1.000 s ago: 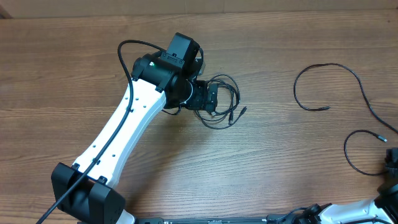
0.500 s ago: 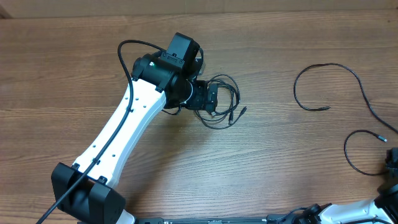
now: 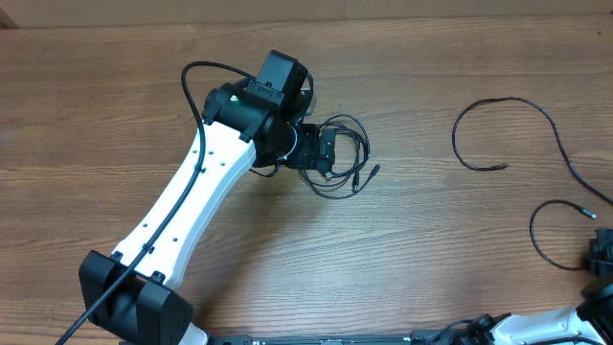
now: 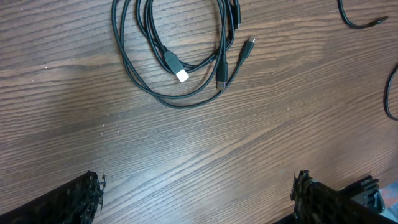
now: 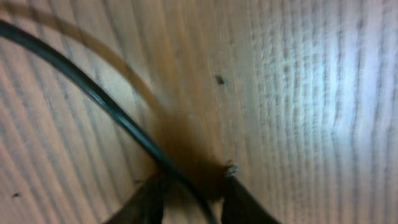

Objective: Untangle cables

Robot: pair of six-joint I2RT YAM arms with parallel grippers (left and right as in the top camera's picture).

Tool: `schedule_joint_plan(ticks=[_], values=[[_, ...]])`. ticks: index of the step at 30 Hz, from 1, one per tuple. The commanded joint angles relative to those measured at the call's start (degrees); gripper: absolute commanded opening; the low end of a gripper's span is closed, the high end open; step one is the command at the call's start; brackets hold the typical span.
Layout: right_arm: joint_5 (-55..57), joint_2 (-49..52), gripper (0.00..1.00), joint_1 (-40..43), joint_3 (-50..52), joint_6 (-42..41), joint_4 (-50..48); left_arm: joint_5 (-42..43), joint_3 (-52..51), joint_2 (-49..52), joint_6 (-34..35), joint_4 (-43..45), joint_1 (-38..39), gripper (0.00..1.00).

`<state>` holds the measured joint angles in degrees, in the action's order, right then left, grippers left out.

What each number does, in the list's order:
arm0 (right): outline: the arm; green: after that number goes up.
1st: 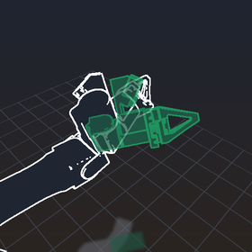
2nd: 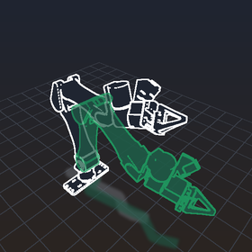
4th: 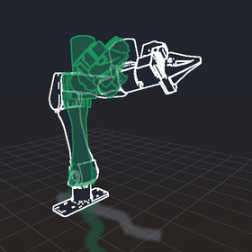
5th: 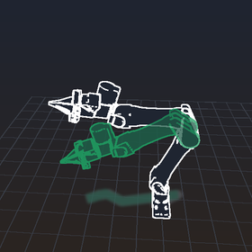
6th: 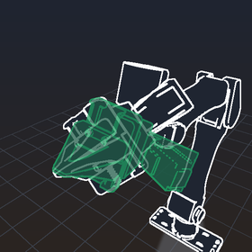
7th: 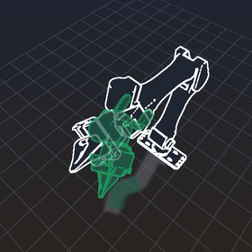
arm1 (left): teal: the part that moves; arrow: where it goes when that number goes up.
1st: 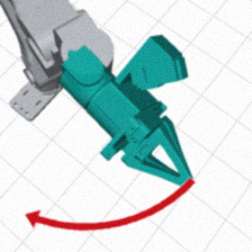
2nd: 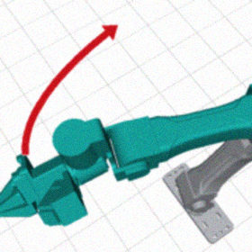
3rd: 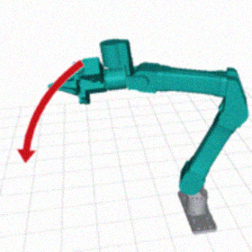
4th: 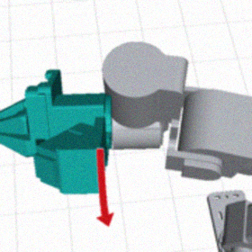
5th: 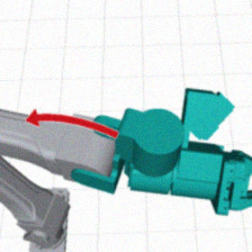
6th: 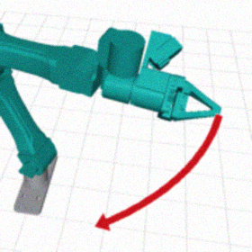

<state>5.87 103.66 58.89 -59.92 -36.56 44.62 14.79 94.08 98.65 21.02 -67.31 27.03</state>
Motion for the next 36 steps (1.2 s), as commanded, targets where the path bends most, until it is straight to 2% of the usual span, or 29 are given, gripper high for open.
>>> schedule_joint_plan(ticks=[1,2,5,10,14,22,28,33,34,36], values=[[-5.6,0.1,0.2,0.2,0.8,0.0,-0.9,-0.3,-0.1,0.5,-0.4,0.0,0.4,1.0],[-7.6,0.1,0.11,0.2,0.8,0.0,-1.5,-0.3,-0.1,0.5,-0.4,0.0,0.4,1.0],[-9.7,0.1,0.04,0.2,0.5,0.4,-2.1,-0.3,-0.1,0.5,-0.4,0.0,0.4,1.0],[-10.2,0.1,0.04,-0.5,-3.7,1.3,-0.3,-0.3,-0.1,0.5,-0.4,0.0,0.4,1.0],[-13.9,0.1,0.04,-2.3,-11.3,4.1,3.1,-0.3,-0.1,0.5,-0.4,0.1,0.4,1.0],[-20.5,0.1,0.04,-12.8,-26.7,7.1,6.4,-0.3,-0.1,0.5,-0.4,0.1,0.4,1.0],[-24.9,0.1,0.04,-22.9,-28.6,8.8,0.8,-0.3,-0.1,0.5,-0.4,-0.3,0.4,1.0],[-24.2,0.1,0.04,-29.0,-28.6,8.7,-2.9,-0.3,-0.1,0.5,-0.4,-1.1,0.4,1.0],[-23.2,0.1,0.05,-29.9,-28.6,8.5,-3.1,-0.3,-0.1,0.5,-0.4,-1.2,0.4,1.0],[-20.5,0.1,0.15,-31.3,-28.6,8.5,-3.2,-0.3,-0.1,0.5,-0.4,-1.2,0.4,1.0]])
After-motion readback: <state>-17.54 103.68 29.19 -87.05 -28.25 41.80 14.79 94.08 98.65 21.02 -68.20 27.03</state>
